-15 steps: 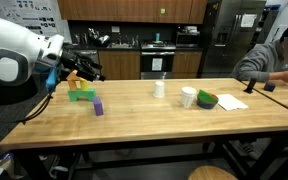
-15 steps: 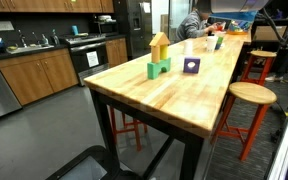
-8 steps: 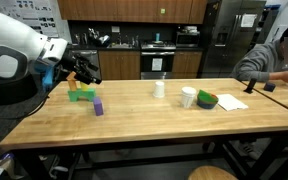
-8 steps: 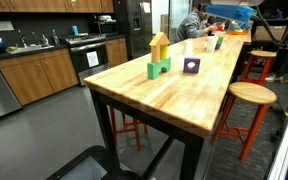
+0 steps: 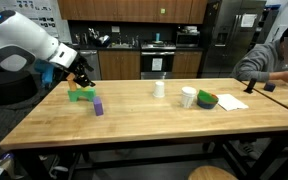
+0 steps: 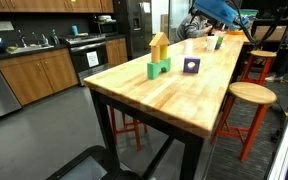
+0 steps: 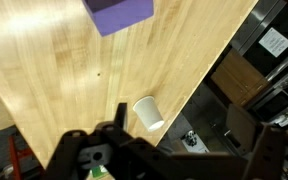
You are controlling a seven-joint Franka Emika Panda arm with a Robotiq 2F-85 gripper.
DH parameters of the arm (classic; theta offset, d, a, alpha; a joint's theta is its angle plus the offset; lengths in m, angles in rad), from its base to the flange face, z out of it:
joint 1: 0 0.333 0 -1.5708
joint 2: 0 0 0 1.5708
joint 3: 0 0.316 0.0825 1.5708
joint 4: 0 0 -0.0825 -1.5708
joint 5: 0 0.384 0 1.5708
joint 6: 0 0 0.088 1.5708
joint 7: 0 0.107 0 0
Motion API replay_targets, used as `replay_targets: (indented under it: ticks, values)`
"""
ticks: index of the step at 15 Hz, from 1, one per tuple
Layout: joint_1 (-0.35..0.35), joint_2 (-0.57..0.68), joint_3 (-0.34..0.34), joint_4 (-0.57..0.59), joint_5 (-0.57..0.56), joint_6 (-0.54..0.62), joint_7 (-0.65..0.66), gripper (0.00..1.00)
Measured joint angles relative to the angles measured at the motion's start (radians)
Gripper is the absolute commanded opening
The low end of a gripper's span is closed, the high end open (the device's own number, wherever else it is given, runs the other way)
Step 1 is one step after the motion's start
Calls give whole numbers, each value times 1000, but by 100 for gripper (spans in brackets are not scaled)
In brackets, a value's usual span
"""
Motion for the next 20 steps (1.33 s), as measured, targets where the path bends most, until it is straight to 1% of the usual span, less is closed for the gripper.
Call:
replay_targets:
  ticks: [2,4,8,12,14,16,17,20]
  values:
    - [-13,-34,12,25,49,-40,-15,100]
    - [-42,-53,35,40,86,-82,-28,100]
    - [-120,-62,114,49,128,-146,-43,100]
    - [-186,-61,215,59,152,-154,-41,100]
    - [-205,-57,253,73,179,-136,-39,100]
    - [-199,-45,255,89,241,-96,-41,100]
    - [-190,-34,242,98,273,-82,-43,100]
    - [-147,12,171,123,348,-79,-61,100]
